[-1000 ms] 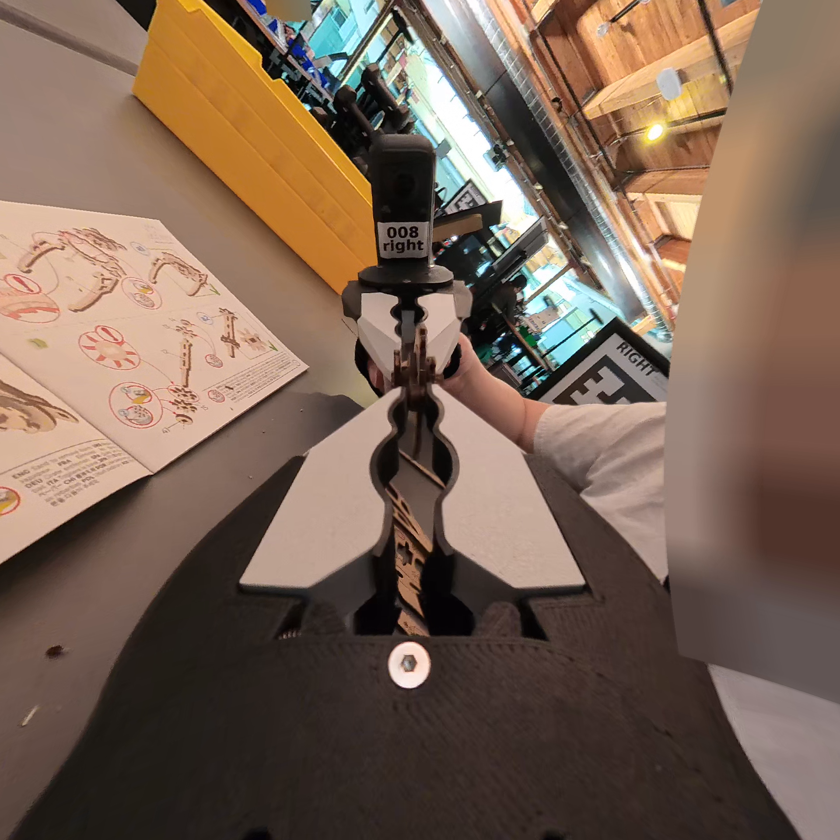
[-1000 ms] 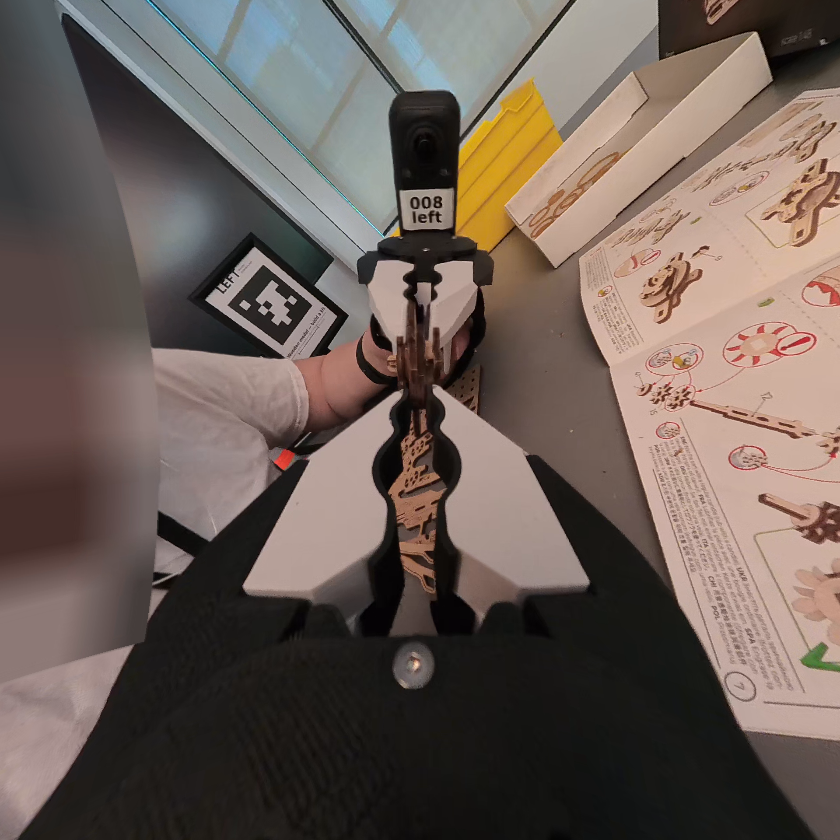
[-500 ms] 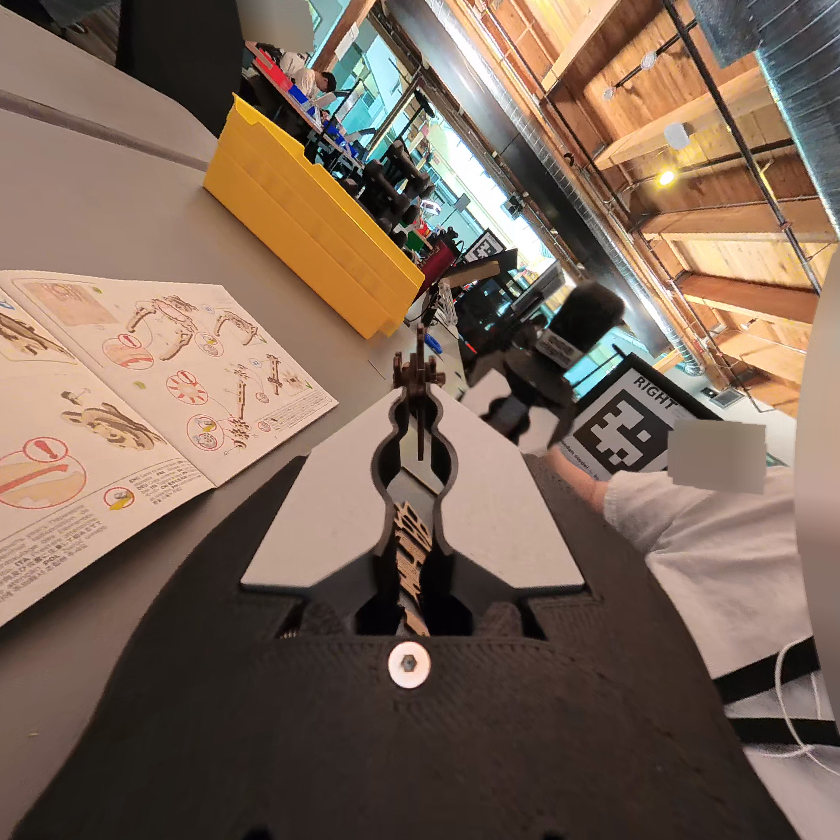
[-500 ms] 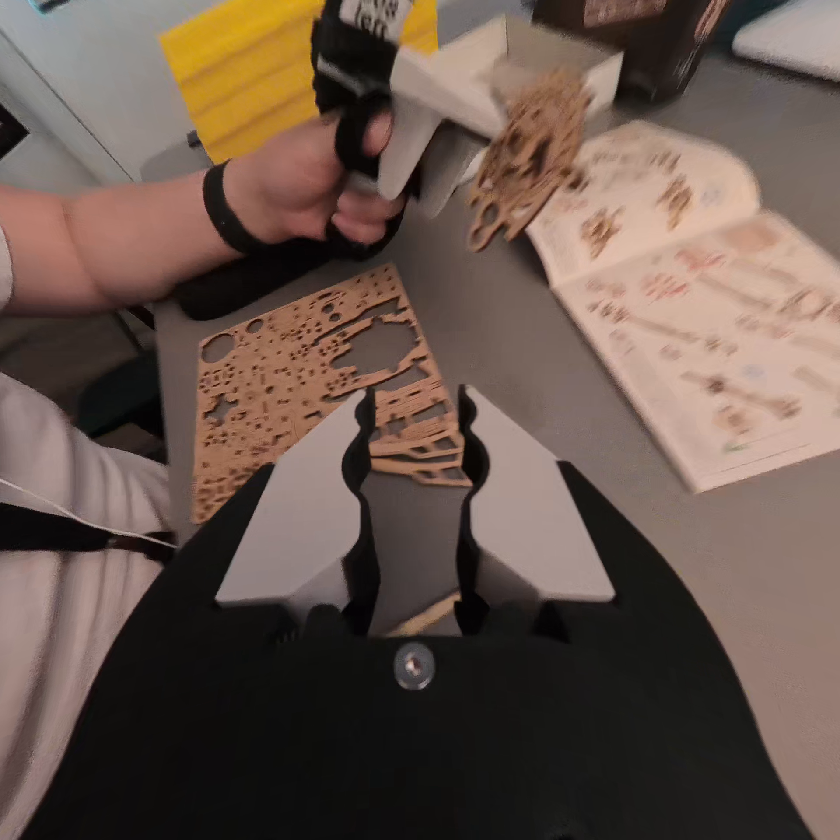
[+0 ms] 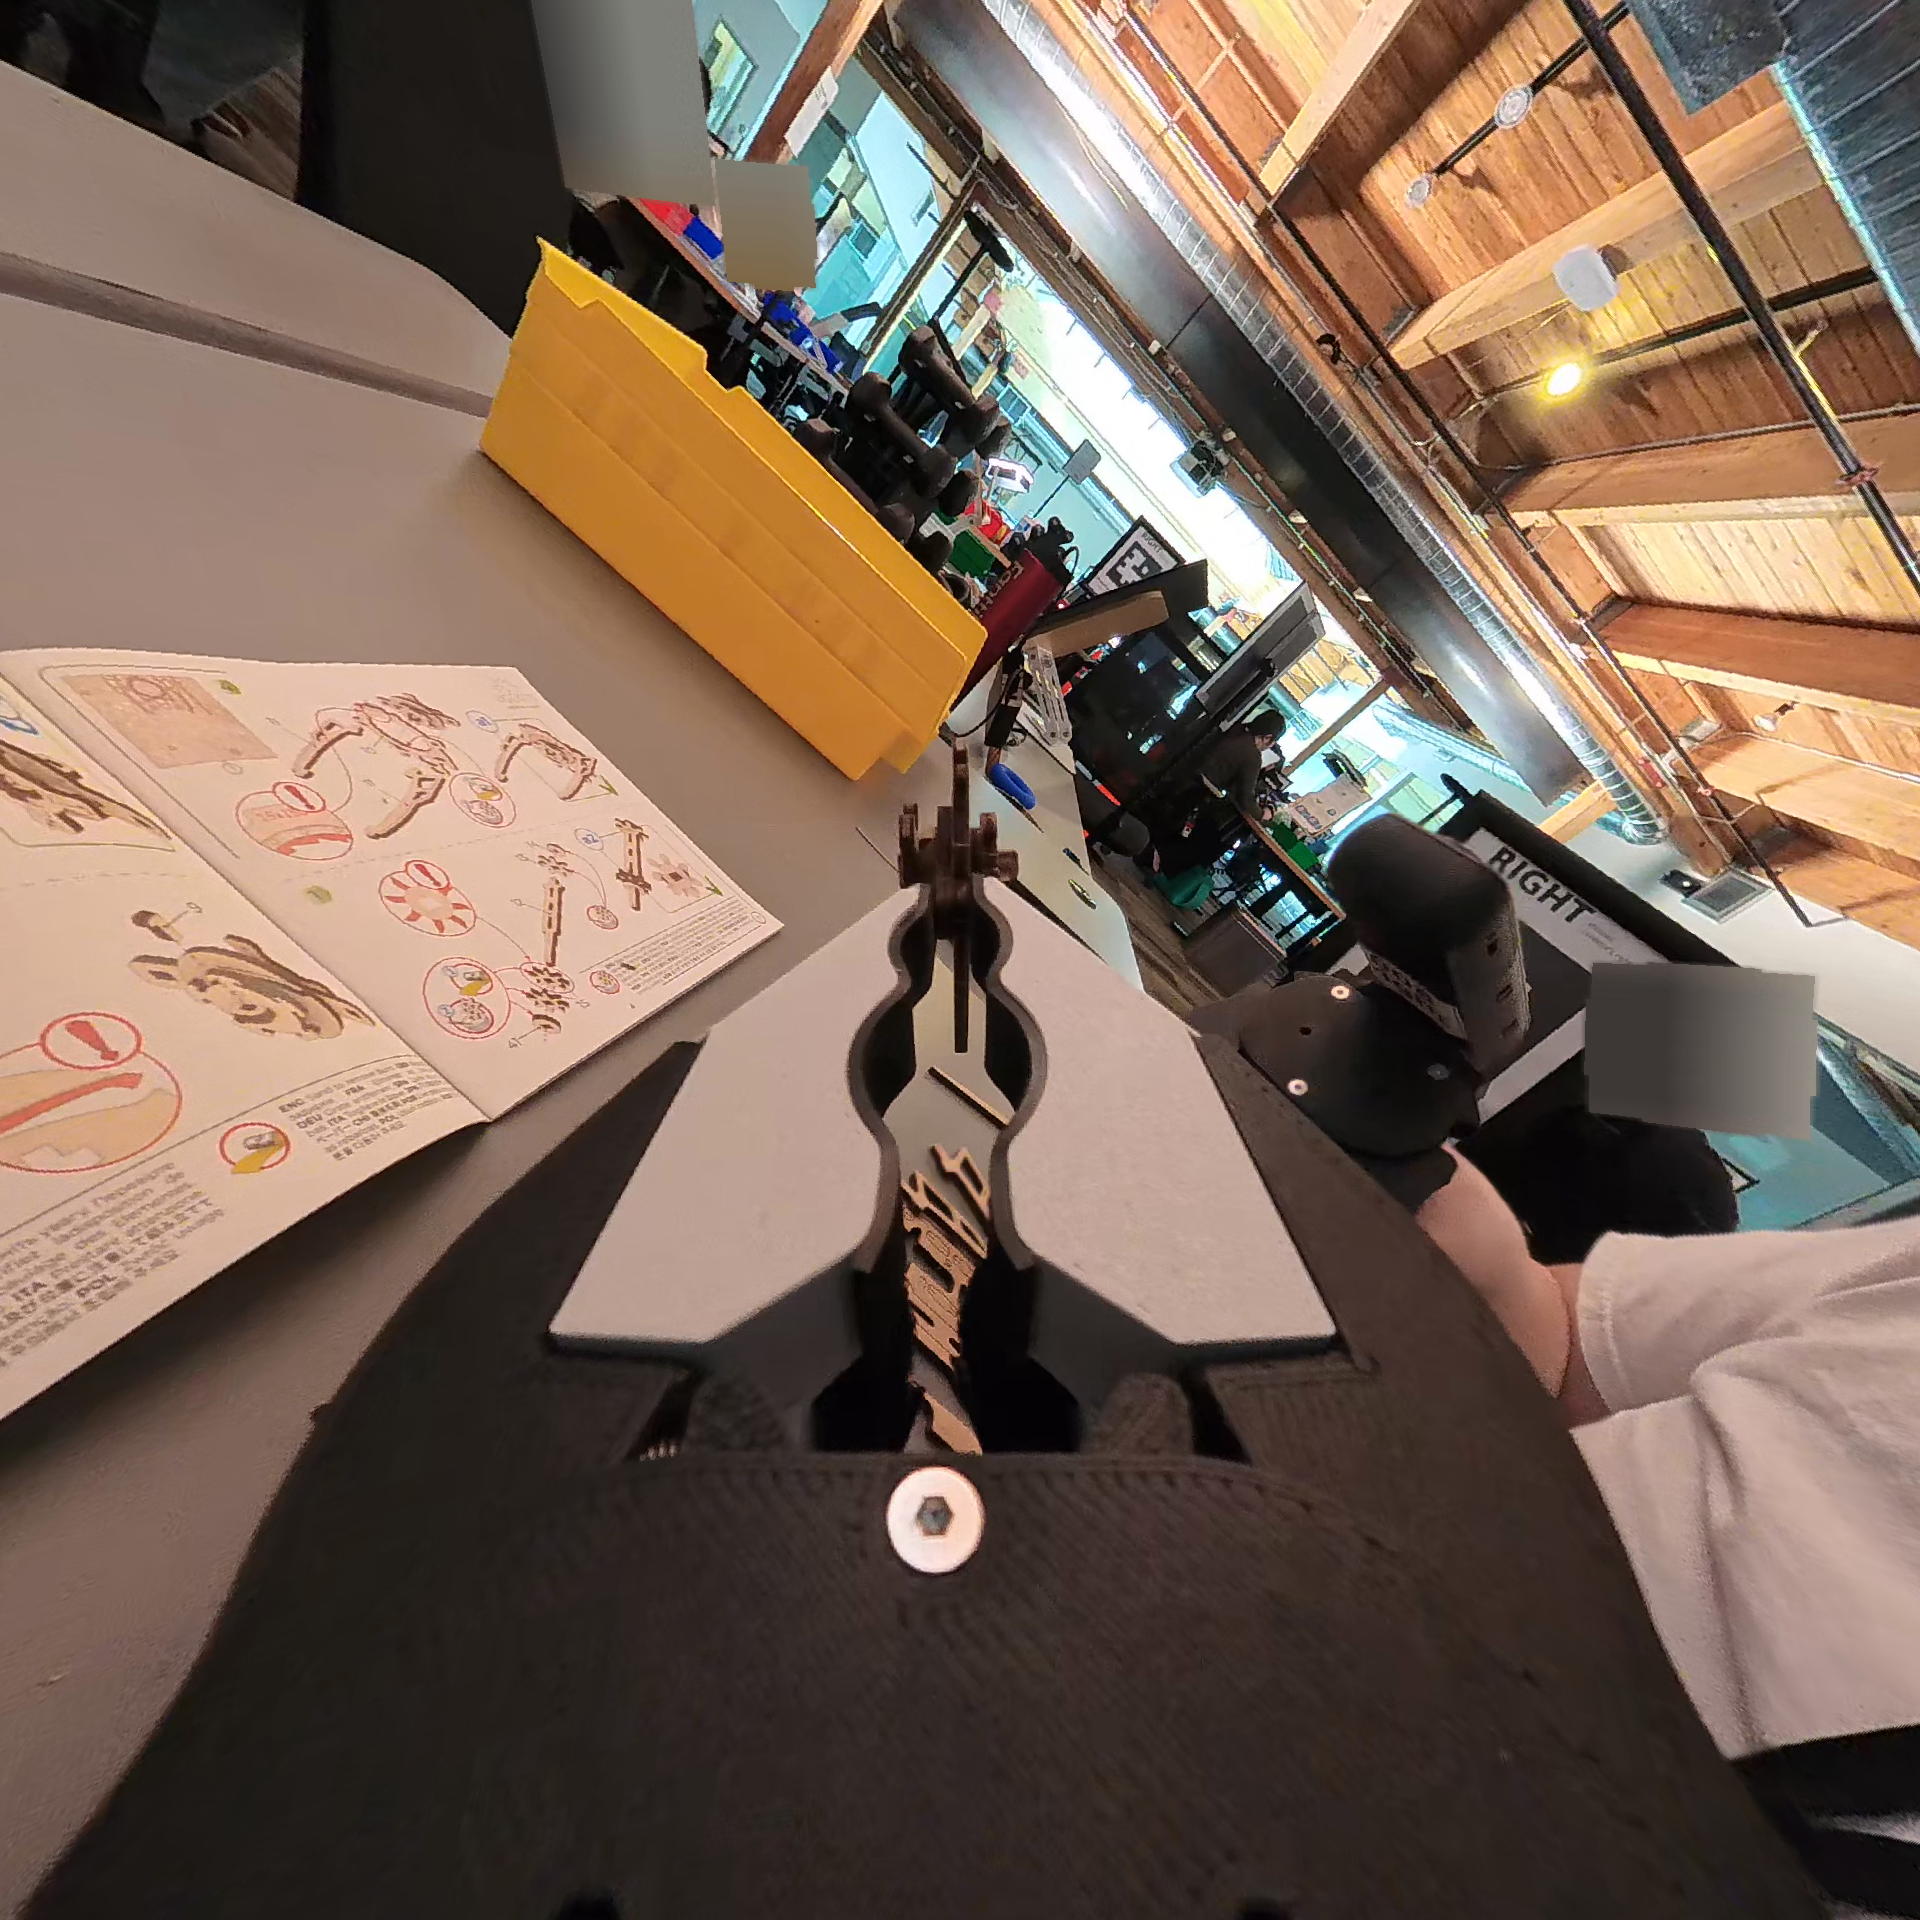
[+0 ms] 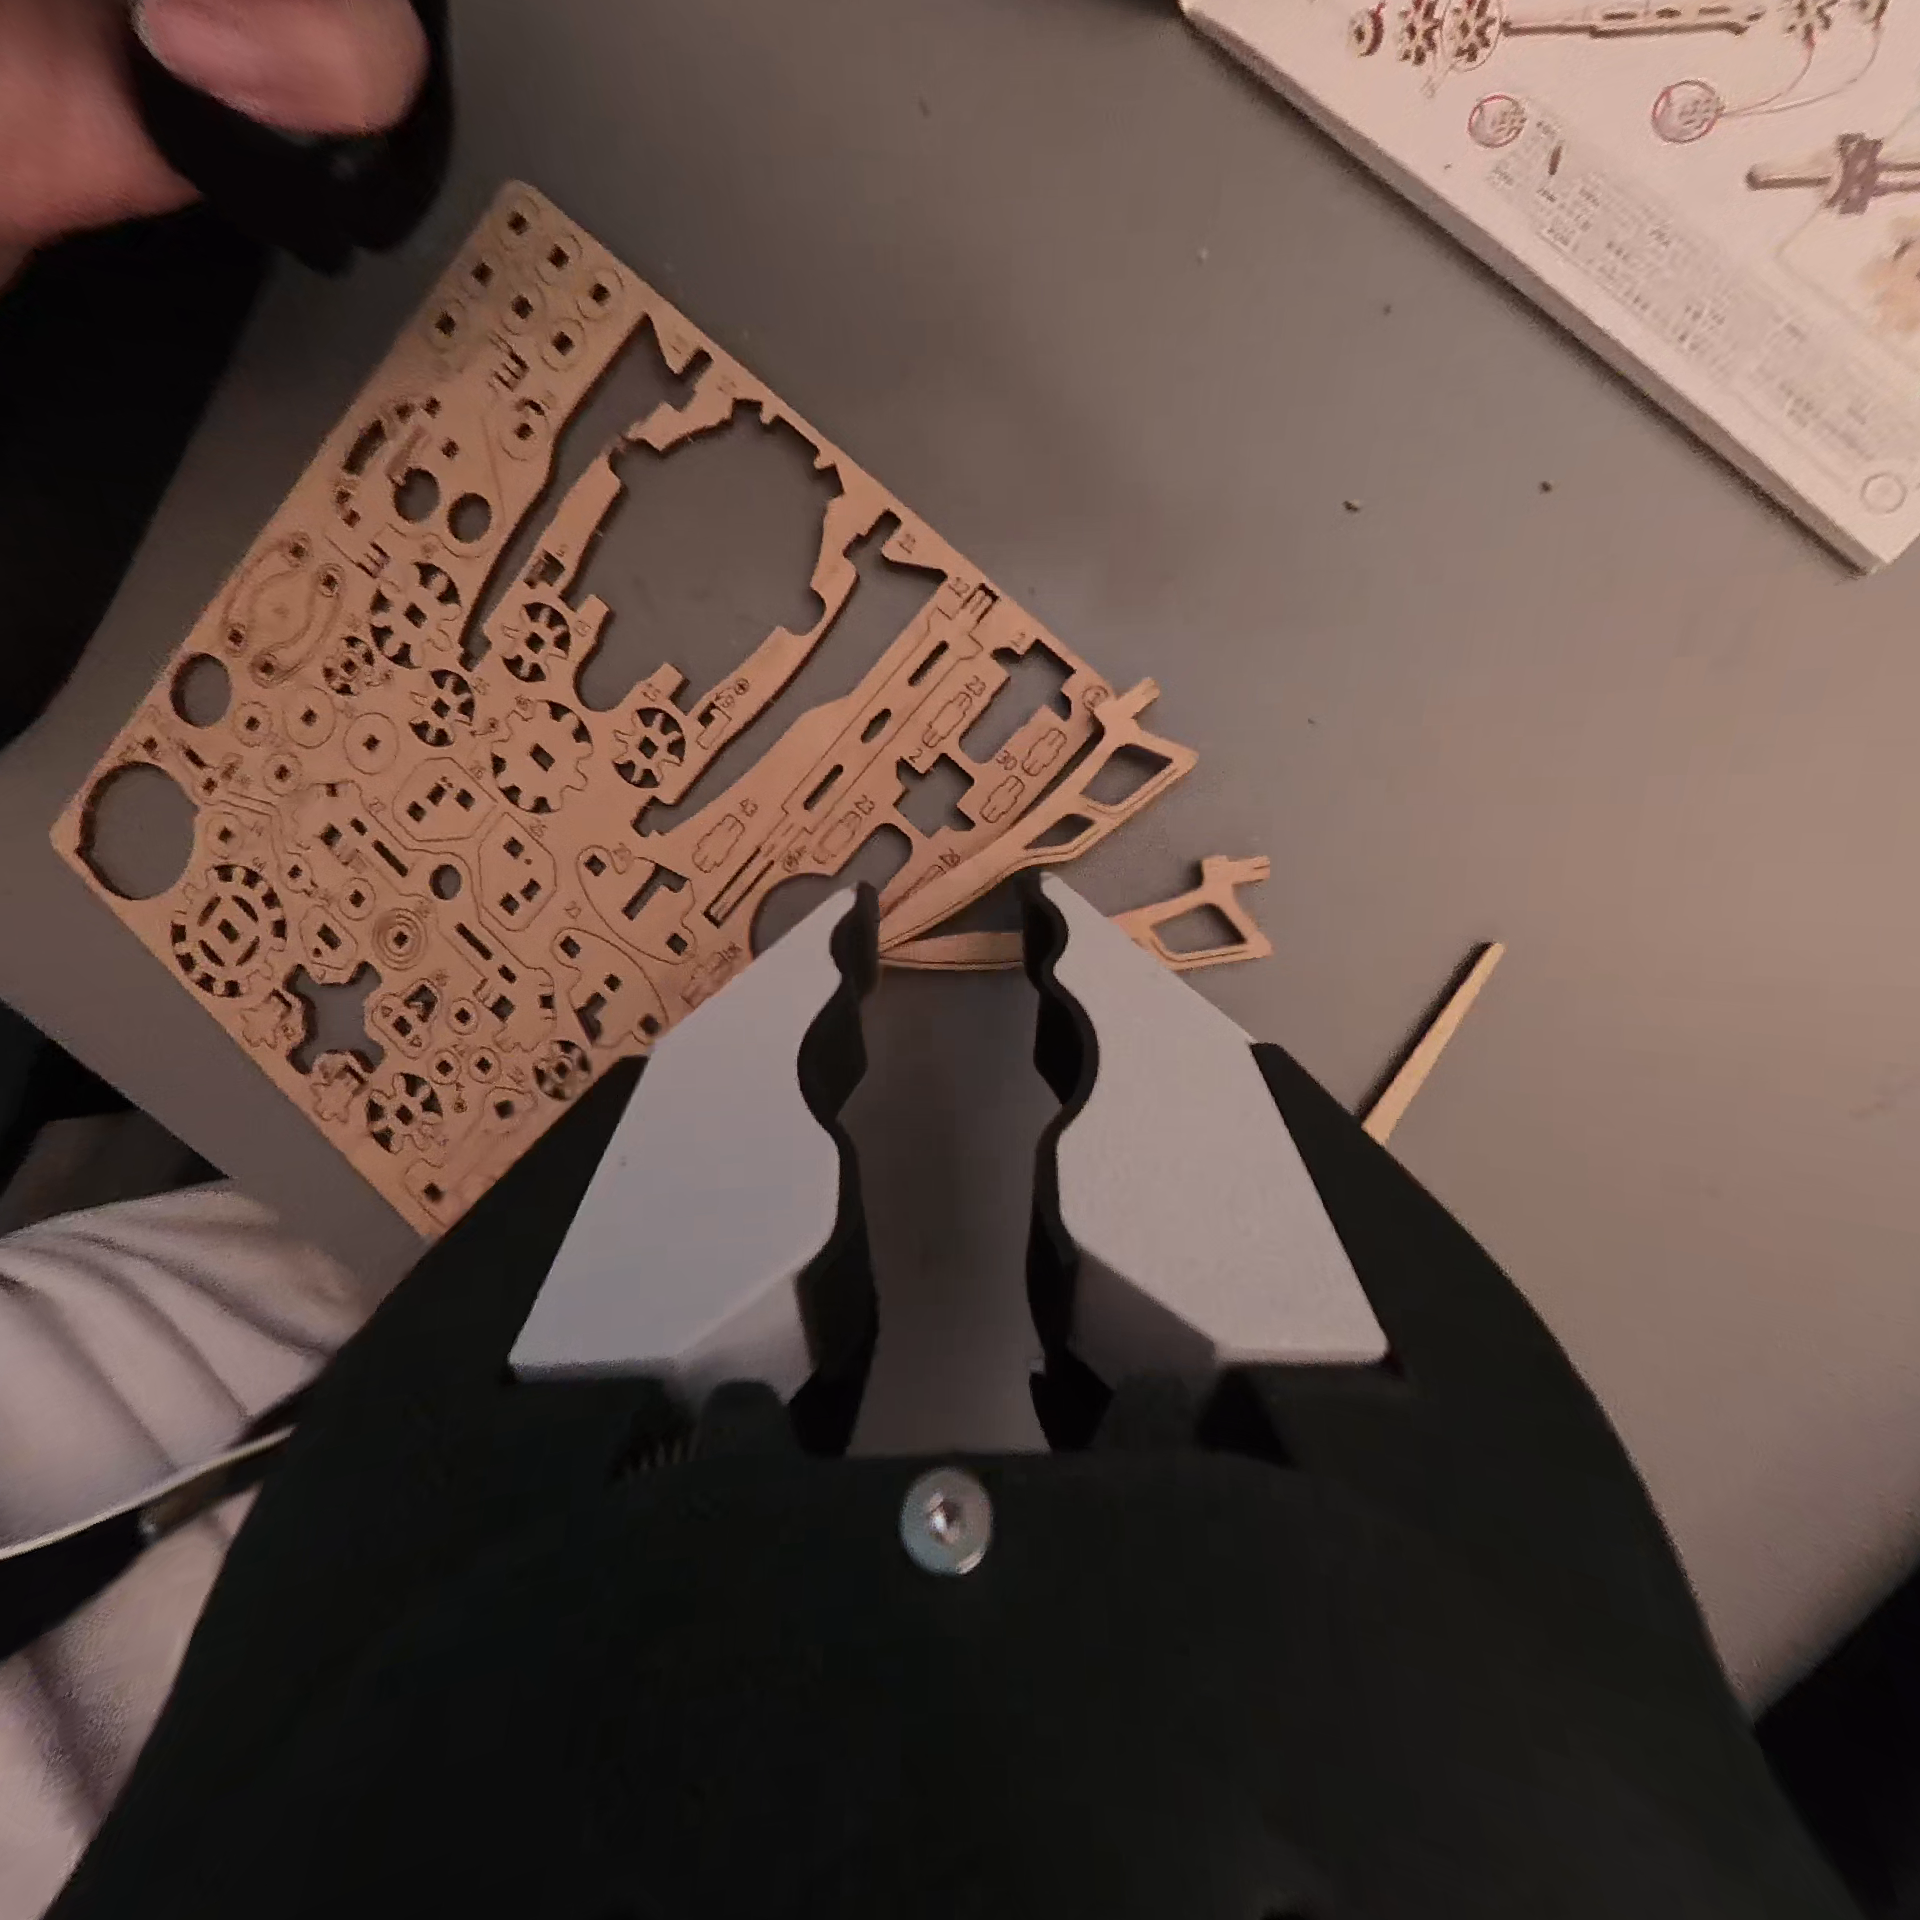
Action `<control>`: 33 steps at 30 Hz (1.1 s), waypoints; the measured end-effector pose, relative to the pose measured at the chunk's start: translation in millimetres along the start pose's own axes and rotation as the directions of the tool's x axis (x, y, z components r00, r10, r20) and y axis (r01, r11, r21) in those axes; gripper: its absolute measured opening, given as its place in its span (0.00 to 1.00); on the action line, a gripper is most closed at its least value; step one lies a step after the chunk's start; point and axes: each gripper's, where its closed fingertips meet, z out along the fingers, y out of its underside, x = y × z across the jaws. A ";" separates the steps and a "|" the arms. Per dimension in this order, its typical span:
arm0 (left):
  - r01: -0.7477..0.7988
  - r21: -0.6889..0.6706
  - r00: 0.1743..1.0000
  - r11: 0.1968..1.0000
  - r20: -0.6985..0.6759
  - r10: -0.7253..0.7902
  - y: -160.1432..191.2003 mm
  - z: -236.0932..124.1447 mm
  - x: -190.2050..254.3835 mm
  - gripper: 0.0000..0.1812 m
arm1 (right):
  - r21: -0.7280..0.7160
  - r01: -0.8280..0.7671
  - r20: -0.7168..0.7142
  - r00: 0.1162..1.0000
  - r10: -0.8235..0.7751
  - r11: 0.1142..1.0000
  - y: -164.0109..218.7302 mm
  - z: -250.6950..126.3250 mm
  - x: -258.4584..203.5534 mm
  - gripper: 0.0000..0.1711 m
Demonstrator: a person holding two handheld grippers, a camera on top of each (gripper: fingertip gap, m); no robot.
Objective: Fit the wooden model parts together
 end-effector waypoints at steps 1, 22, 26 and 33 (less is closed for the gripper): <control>-0.002 -0.002 1.000 1.000 -0.001 0.002 0.5 0.3 0.6 0.02 | -0.018 0.034 -0.009 0.999 -0.034 0.999 1.6 -1.3 0.7 0.14; -0.074 0.165 0.993 0.984 0.107 0.057 -36.9 -28.1 -14.1 0.02 | 0.204 0.032 -0.134 0.991 -0.004 0.978 -36.1 -38.6 53.6 0.03; -0.182 0.148 0.969 0.972 0.197 0.151 -39.8 -31.5 -20.1 0.02 | 0.346 0.210 -0.324 0.941 -0.094 0.915 -65.3 -70.2 90.7 0.03; -0.356 0.032 0.888 0.934 0.324 0.328 -31.2 -27.6 -25.4 0.02 | 0.361 0.161 -0.306 0.951 -0.047 0.918 -61.8 -52.8 109.3 0.03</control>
